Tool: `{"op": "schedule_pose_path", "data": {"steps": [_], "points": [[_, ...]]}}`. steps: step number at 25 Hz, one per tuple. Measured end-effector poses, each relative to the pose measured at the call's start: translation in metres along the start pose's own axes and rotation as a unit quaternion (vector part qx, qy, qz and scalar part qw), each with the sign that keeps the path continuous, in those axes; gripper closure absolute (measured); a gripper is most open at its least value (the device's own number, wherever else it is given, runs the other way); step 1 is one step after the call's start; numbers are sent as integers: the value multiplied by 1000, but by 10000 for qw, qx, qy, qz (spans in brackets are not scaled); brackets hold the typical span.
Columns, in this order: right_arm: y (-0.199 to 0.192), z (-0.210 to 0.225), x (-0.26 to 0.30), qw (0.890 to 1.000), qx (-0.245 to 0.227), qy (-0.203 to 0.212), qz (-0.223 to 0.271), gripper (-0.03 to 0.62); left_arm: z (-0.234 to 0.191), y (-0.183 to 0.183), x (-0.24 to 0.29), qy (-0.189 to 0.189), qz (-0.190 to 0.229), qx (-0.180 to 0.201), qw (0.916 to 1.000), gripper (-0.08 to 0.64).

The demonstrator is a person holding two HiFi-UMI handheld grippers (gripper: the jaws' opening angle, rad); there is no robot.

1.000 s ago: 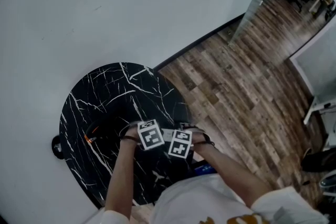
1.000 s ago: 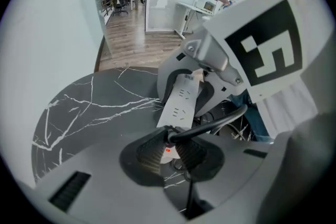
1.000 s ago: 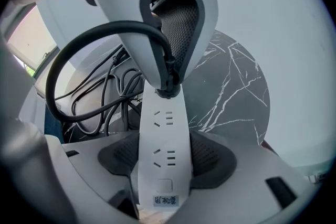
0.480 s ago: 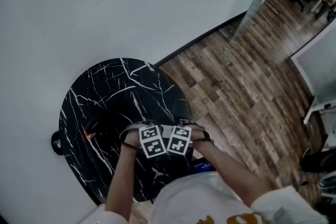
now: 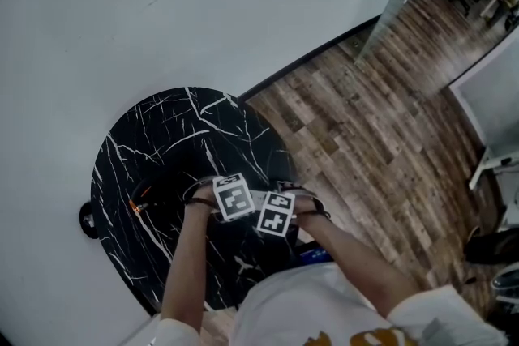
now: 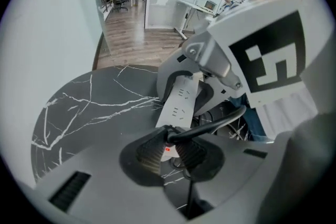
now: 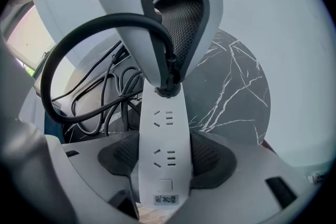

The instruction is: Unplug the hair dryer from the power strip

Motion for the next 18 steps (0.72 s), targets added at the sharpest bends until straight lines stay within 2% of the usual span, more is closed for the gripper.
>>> {"op": "schedule_pose_path", "data": {"steps": [2,5,7,9,12,18], "points": [[-1,1,0,10000,22,-18,6,324,-4,6,-4,-144,76,22,9999,505],[-1,1,-1,10000,25,-17,25,324,-4,9,-7,-123,119,159,9997,503],[-1,1,0,10000,30,-15,18,324,1,4,-4,109,-2,337,9994,505],[-1,2,-1,10000,42,-25,16,324,3,-2,-1,545,-134,498,9972,509],[-1,2,-1,10000,53,-41,23,324,4,-3,0,1037,38,458,9935,509],[-1,0,0,10000,2,-24,-64,324,5,-6,1,1287,230,230,9912,509]]}}
Point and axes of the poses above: the fingertips, and each gripper's own axes: x forward along the fingers, z to its right, y out of its top, the point moved 1 cm from there along -x, backward along the fingers, and after that the axes turned 1 degree about -x, right-handed, at the moved point
